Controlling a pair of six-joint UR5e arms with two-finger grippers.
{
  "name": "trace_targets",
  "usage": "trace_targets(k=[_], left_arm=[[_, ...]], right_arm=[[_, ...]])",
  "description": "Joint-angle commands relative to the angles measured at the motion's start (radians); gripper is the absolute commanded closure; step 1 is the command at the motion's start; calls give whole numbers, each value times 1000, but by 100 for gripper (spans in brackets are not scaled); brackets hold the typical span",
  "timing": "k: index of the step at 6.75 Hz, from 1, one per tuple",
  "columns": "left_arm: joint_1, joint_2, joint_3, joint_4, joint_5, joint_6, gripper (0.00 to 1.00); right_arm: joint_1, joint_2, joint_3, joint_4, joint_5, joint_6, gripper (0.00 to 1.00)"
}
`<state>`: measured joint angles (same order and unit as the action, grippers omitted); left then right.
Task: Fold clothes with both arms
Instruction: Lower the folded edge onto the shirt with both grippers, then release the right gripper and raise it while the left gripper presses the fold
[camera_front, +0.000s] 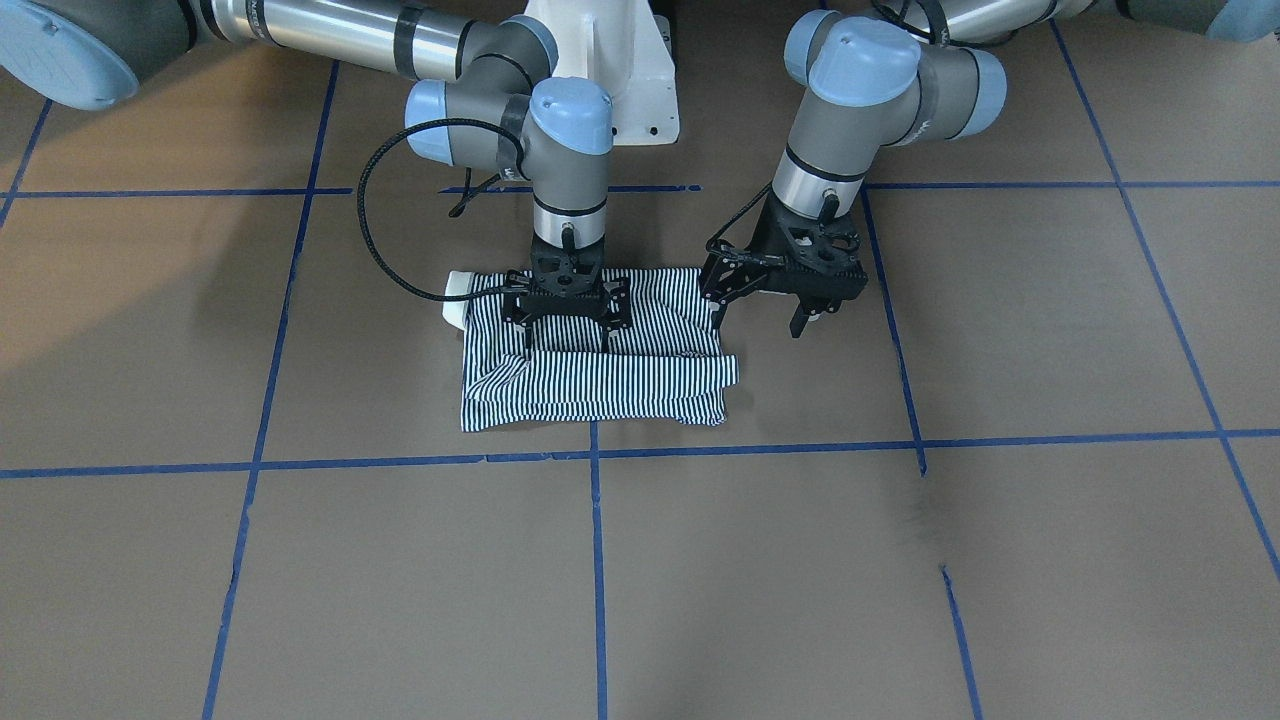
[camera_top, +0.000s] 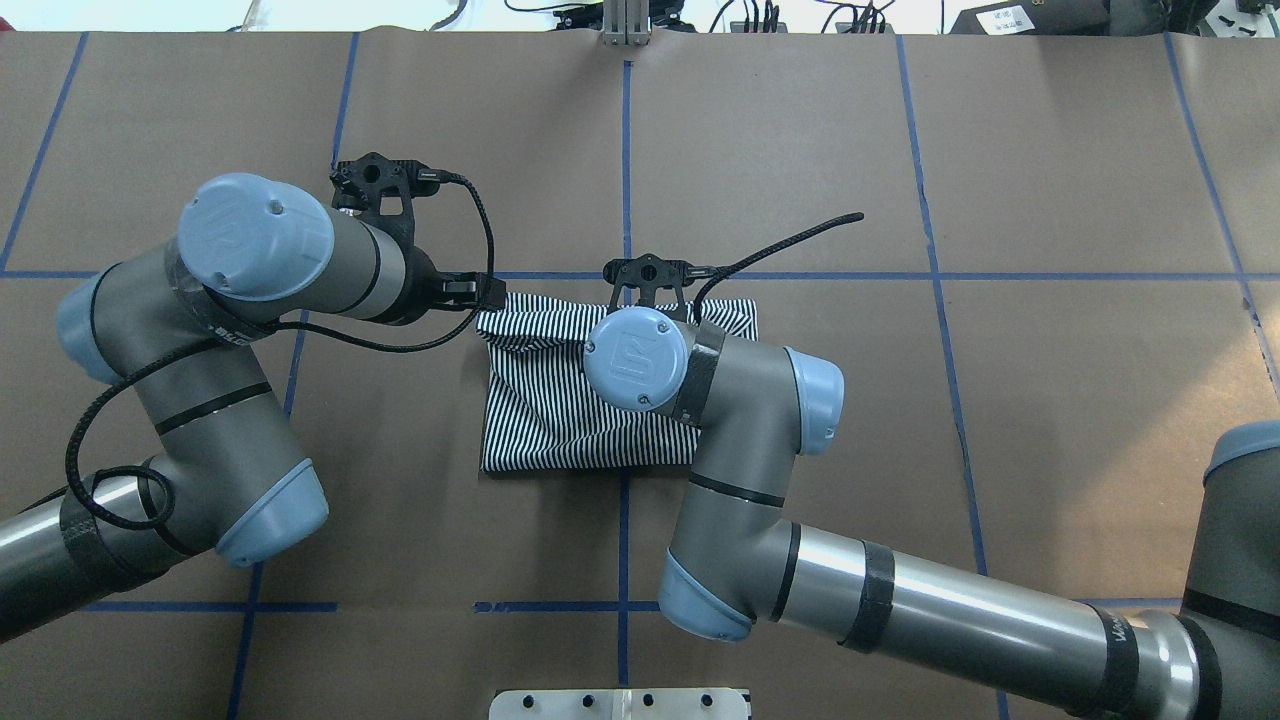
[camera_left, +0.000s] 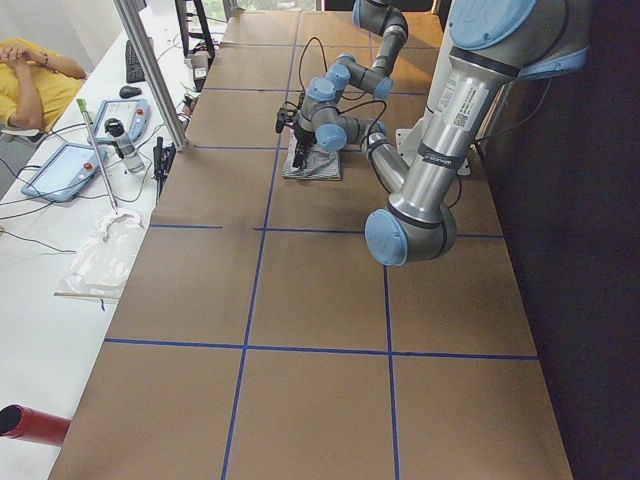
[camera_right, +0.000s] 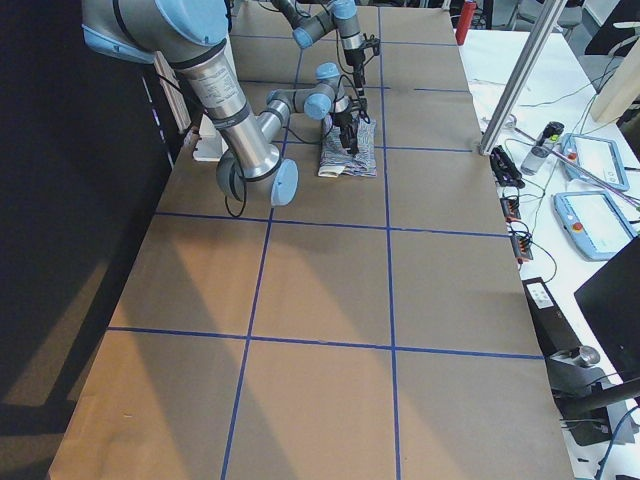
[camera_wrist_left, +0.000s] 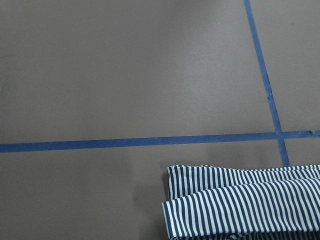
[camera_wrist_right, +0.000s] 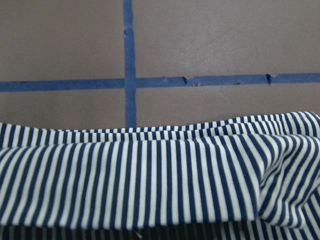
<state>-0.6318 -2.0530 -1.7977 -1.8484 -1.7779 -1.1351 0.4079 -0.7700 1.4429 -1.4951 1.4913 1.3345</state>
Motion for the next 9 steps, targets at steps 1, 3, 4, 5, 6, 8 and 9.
trace_targets(k=[1, 3, 4, 5, 6, 8, 9], left_arm=[[1, 1, 0, 0, 0, 0, 0], [1, 1, 0, 0, 0, 0, 0], [1, 1, 0, 0, 0, -2, 0], [3, 2, 0, 0, 0, -2, 0], [3, 2, 0, 0, 0, -3, 0], [29, -19, 44, 12, 3, -66, 0], [49, -60, 114, 5, 8, -112, 0]], right_arm=[[46, 72, -114, 4, 1, -11, 0], [145, 104, -197, 7, 33, -91, 0], [199, 119, -231, 7, 85, -134, 0], [241, 121, -240, 7, 143, -155, 0], [255, 123, -239, 7, 171, -170, 0], [256, 117, -193, 10, 227, -172, 0], [256, 100, -165, 10, 231, -173, 0]])
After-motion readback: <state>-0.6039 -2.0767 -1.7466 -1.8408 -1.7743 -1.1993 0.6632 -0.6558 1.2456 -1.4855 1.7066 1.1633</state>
